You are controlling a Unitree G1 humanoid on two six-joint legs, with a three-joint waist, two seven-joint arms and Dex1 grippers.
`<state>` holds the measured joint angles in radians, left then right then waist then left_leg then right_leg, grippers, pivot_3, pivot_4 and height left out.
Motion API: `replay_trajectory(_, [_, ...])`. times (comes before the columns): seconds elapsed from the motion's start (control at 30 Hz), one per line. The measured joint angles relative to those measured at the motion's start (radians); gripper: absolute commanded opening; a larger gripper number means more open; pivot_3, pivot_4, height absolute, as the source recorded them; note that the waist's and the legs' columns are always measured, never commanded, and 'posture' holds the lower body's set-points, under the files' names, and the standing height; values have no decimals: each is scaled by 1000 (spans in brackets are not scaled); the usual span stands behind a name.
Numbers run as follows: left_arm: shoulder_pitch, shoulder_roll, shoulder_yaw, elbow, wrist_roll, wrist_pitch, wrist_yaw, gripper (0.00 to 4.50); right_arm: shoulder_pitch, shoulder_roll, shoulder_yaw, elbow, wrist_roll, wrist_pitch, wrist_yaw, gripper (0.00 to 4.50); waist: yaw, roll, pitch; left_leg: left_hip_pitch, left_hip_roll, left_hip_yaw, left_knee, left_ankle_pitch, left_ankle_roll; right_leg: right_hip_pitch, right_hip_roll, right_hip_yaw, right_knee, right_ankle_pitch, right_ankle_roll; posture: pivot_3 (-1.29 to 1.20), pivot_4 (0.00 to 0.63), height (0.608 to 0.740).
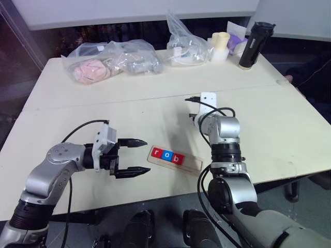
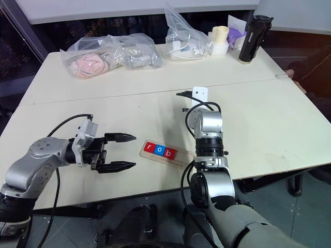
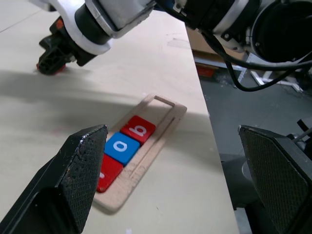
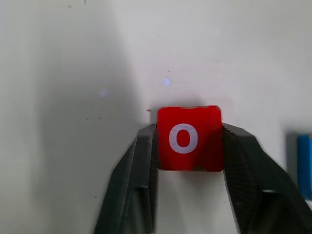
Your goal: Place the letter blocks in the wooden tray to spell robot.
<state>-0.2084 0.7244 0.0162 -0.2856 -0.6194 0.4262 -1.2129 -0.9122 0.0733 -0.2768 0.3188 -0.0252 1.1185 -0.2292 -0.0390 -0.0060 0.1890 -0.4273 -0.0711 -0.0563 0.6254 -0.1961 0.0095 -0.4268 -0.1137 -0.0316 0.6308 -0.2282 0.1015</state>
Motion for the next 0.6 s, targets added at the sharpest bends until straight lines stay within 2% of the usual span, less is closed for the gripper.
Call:
replay_trajectory(0.13, [0,-1,-1,1,0,-3,0,4500,47,-79,86,-117,11,117,81,1154,0,0,0,0,-1,0,-2,0,0,-1,-1,0,0,0,0,0,150,725])
replay_trajectory(0.33, [-4,-10,-6,4,0,-4,-5,4500,156,-325,168,-518,126,414,271,1154,6,0,1,-1,-1,0,-4,0,0,-1,-2,0,-1,-1,1,0,150,725])
replay_trajectory(0.37, [-4,-10,-8,4,0,-4,-8,4500,221,-402,178,-632,181,454,319,1154,12,0,0,-1,-1,-1,-4,0,0,-1,-3,-1,-2,-2,2,0,150,725])
replay_trajectory(0.47, [-2,-9,-11,7,-1,-4,-20,4500,385,-529,174,-796,286,489,380,1154,25,0,0,-1,-1,-1,-4,0,0,-1,-5,-1,-3,-2,2,0,150,725])
replay_trajectory(0.6, [-5,-7,-13,8,-1,-4,-34,4500,534,-595,141,-924,409,489,392,1154,23,0,1,-2,0,0,-4,0,0,0,-5,-1,-5,-2,1,0,150,725])
